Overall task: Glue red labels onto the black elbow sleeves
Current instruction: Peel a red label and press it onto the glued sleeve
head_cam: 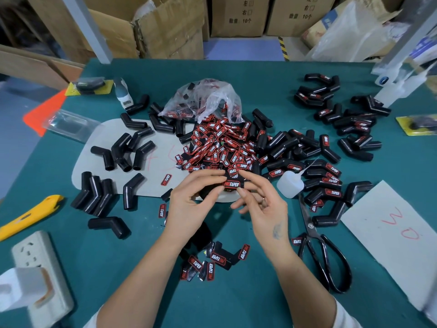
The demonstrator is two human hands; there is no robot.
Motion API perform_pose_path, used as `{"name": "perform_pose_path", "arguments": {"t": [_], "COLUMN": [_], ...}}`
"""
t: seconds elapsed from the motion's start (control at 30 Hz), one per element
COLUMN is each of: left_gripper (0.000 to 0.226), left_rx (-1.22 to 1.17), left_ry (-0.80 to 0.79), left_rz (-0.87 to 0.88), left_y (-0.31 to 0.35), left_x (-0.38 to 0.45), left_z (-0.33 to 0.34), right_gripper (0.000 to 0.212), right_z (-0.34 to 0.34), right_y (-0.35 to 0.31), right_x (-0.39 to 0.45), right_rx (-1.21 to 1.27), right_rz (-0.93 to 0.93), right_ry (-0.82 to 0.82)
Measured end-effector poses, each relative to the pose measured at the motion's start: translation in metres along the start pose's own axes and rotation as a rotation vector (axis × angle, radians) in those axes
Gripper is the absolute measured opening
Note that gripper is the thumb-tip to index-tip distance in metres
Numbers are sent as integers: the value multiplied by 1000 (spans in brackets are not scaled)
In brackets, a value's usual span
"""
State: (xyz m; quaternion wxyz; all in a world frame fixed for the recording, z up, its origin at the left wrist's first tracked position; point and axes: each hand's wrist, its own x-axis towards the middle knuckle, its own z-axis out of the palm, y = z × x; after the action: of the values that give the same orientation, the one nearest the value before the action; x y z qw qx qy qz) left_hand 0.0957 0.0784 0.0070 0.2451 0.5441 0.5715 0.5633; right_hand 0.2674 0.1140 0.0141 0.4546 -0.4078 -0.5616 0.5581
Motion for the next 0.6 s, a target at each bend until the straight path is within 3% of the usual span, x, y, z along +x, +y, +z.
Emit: {"name": "perform_pose_path", "arguments": {"t": [0.23, 0.6], "left_gripper": [34, 27], "left_rx": [-34, -9], "left_ry": [-47, -50], "left_rz": [-49, 8], "left_y": [2, 11], "left_x": [-2, 0], "left_z": [1, 1], "right_gripper": [30, 28], "right_z": [0, 1], "right_y": [-3, -2], "right_x": [5, 6], "right_rx": [101, 187], "right_rz": [52, 66], "right_ry": [70, 43]}}
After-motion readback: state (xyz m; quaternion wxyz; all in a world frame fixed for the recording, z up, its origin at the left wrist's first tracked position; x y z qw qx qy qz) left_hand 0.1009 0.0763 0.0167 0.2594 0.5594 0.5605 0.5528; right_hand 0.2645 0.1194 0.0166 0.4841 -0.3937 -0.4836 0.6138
